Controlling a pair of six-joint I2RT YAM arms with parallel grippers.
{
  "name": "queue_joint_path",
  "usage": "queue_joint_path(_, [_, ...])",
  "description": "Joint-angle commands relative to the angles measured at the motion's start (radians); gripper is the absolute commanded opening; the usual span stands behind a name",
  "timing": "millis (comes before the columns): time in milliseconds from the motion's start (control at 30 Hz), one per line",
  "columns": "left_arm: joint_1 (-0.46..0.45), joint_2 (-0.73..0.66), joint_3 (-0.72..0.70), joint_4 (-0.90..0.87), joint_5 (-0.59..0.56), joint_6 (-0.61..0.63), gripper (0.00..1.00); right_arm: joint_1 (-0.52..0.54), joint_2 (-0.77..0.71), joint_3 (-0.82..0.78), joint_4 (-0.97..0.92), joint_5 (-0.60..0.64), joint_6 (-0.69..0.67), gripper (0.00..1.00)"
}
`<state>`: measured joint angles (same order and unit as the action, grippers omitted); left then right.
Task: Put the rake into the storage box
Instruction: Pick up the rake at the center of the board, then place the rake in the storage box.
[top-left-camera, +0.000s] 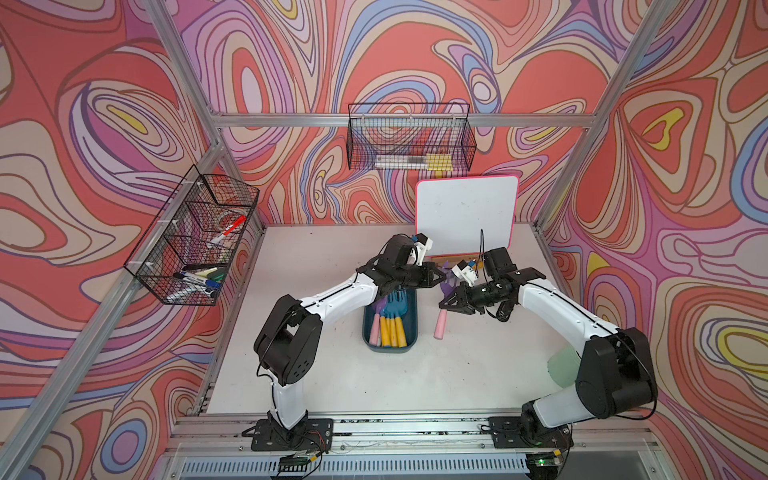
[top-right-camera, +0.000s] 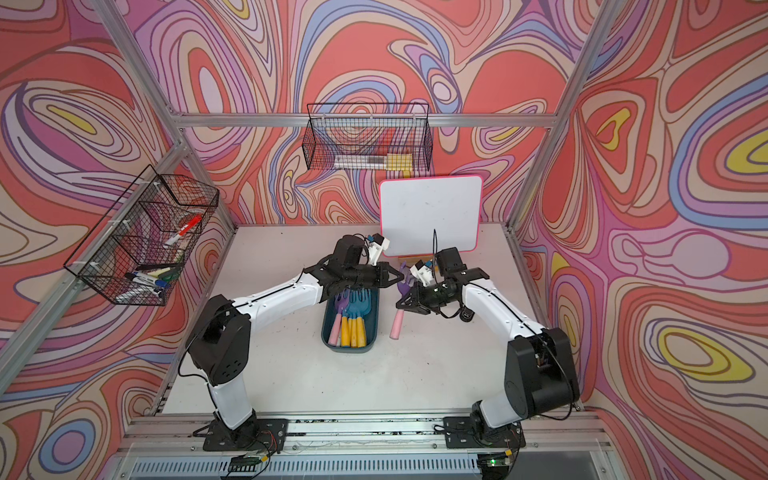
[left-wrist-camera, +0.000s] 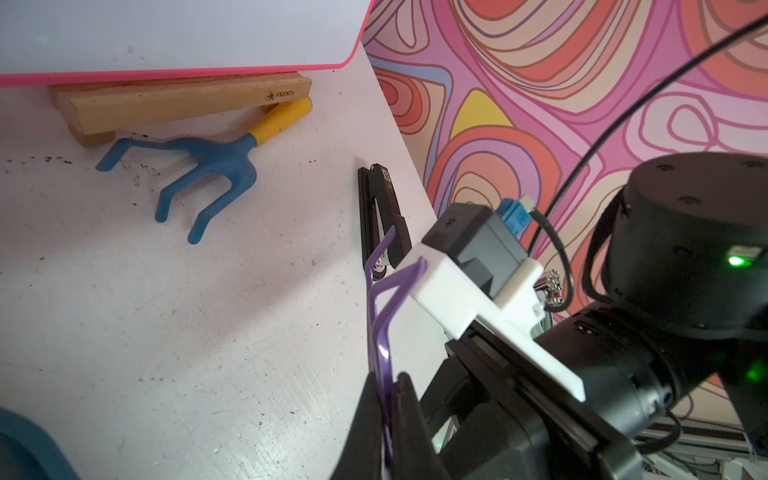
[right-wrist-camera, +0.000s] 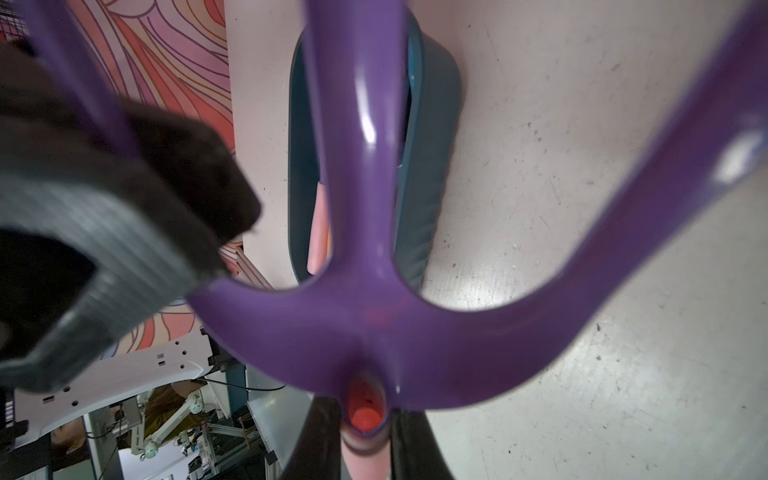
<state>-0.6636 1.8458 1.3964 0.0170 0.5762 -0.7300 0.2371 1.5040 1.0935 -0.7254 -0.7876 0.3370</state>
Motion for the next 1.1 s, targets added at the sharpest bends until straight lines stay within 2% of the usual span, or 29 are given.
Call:
queue_joint_path(0, [0.010,-0.020,0.005,-0.103,-0.081,0.089,0.00,-0.002,-0.007,0.000,-0.014,-0.033,-0.003,0.00])
queue_joint_path(100, [0.009,-0.048,0.008,-0.191,-0.177,0.106,0.00,-0.002,-0.011,-0.001,-0.014,-0.031,-0.003,0.02])
queue_joint_path(233, [0.002,-0.103,0.031,-0.366,-0.362,0.136,0.00,-0.002,-0.021,0.002,-0.015,-0.009,0.000,0.30])
queue_joint_path(333, [-0.008,-0.159,0.053,-0.478,-0.507,0.165,0.00,-0.002,-0.030,0.000,-0.011,0.005,0.002,0.36])
queue_joint_path(533, [-0.010,-0.215,0.118,-0.716,-0.756,0.179,0.00,-0.002,-0.021,0.000,-0.009,0.014,0.003,0.38])
queue_joint_path(867, [-0.042,-0.125,0.145,-0.891,-0.946,0.099,0.00,-0.002,-0.036,-0.006,0.001,0.016,0.008,0.38])
queue_joint_path(1067, [-0.051,-0.076,0.182,-0.892,-0.967,0.088,0.00,-0.002,-0.039,-0.007,0.001,0.016,0.008,0.38])
